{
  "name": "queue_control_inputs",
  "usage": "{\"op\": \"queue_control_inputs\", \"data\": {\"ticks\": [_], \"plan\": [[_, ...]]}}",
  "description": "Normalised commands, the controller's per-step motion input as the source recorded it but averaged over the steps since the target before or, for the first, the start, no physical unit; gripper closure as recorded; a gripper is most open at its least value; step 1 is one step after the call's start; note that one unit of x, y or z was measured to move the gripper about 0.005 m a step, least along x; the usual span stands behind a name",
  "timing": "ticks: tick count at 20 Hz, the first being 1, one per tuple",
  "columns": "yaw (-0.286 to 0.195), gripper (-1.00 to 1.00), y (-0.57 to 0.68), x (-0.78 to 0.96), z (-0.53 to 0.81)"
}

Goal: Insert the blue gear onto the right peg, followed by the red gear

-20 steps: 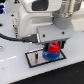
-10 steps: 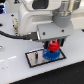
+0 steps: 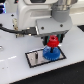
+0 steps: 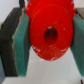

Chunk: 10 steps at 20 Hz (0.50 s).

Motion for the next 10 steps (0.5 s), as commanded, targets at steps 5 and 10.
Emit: {"op": "queue_control_inputs", "data": {"ticks": [5,10], "plan": [[0.0,1.0,-0.04,0.35,-0.01],[0.0,1.0,-0.02,0.37,-0.01]]}}
